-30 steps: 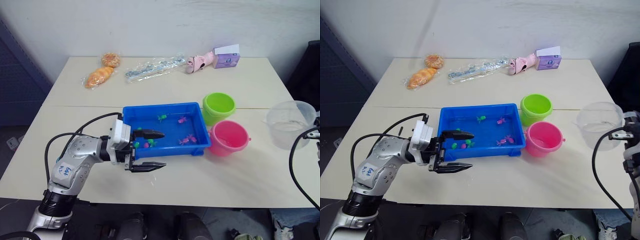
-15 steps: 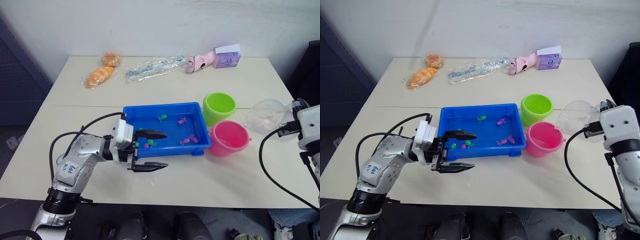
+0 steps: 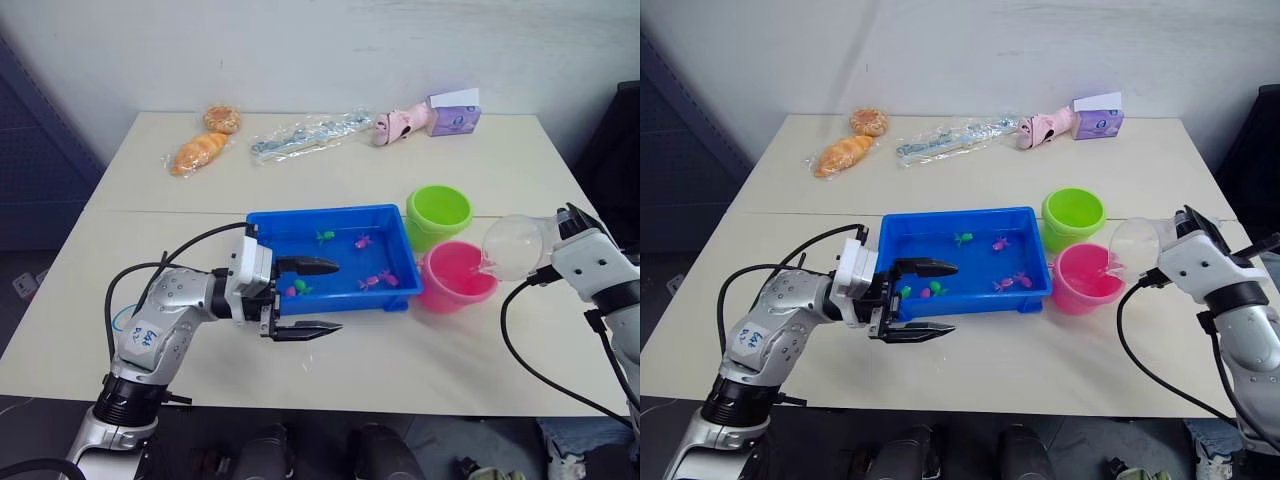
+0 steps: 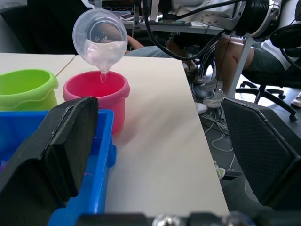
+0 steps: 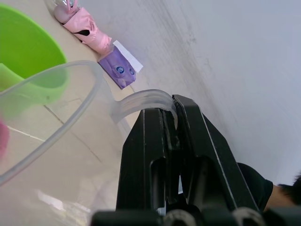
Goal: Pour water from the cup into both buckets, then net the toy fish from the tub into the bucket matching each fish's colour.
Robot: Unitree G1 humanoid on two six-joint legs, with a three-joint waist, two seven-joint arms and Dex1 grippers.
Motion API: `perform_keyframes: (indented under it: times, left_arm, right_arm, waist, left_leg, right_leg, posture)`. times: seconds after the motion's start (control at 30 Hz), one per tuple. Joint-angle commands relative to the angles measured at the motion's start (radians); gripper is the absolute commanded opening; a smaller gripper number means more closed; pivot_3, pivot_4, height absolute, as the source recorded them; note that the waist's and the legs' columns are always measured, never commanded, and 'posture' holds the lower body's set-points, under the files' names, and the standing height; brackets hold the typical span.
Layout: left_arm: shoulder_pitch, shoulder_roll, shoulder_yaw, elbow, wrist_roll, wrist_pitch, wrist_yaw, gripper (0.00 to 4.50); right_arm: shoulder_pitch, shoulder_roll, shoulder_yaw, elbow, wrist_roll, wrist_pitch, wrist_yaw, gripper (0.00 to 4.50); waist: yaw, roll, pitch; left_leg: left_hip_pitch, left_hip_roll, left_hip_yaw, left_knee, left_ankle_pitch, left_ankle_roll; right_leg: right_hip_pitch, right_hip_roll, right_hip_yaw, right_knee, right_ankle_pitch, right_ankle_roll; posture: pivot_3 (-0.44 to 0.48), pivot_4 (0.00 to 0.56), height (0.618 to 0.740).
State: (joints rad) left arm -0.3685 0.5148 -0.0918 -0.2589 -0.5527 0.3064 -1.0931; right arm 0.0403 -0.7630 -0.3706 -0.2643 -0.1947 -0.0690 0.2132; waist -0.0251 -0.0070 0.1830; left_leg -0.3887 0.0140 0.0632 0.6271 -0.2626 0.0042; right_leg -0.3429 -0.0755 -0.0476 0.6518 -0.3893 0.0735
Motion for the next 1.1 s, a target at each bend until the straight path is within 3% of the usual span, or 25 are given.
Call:
perform_keyframes:
  times: [0.03, 0.63, 0.93, 1.1]
  left_arm:
    - [-0.005, 0.0, 0.008, -0.021, 0.0, -0.012, 0.003, 4.5]
    - [0.002, -0.001, 0.011, -0.024, 0.011, -0.025, 0.015, 4.5]
    - [0.006, 0.003, 0.023, -0.011, 0.016, -0.039, 0.027, 4.5]
    - [0.0, -0.001, 0.033, -0.002, 0.011, -0.02, 0.053, 4.5]
  right_arm:
    - [-0.02, -0.002, -0.033, -0.011, -0.013, -0.038, -0.012, 0.03]
    - [-0.05, -0.005, -0.025, 0.066, -0.068, -0.138, -0.022, 0.03]
    - [-0.059, 0.101, -0.101, 0.037, 0.144, 0.0, 0.011, 0.03]
    - [-0.114, 0.184, -0.196, 0.014, 0.366, 0.173, 0.006, 0.03]
  waist:
    - [0.0, 0.0, 0.0]
    - [0.0, 0.0, 0.0]
    - [0.0, 0.0, 0.0]
    - [0.001, 0.0, 0.0]
  left_leg:
    - [0.0, 0.0, 0.0, 0.0, 0.0, 0.0]
    - [0.0, 0.0, 0.0, 0.001, 0.0, 0.0]
    - [0.0, 0.0, 0.0, 0.001, 0.0, 0.0]
    - [0.0, 0.0, -0.001, 0.001, 0.0, 0.0]
  right_leg:
    - [0.0, 0.0, 0.0, 0.0, 0.0, 0.0]
    - [0.001, 0.0, 0.0, 0.0, 0.0, 0.0]
    - [0.001, 0.0, 0.0, 0.0, 0.0, 0.0]
    - [0.001, 0.0, 0.0, 0.0, 0.0, 0.0]
  posture:
    - [0.0, 0.15, 0.74]
    - [0.0, 0.15, 0.74]
    - [0.0, 0.15, 0.74]
    - [0.0, 0.15, 0.74]
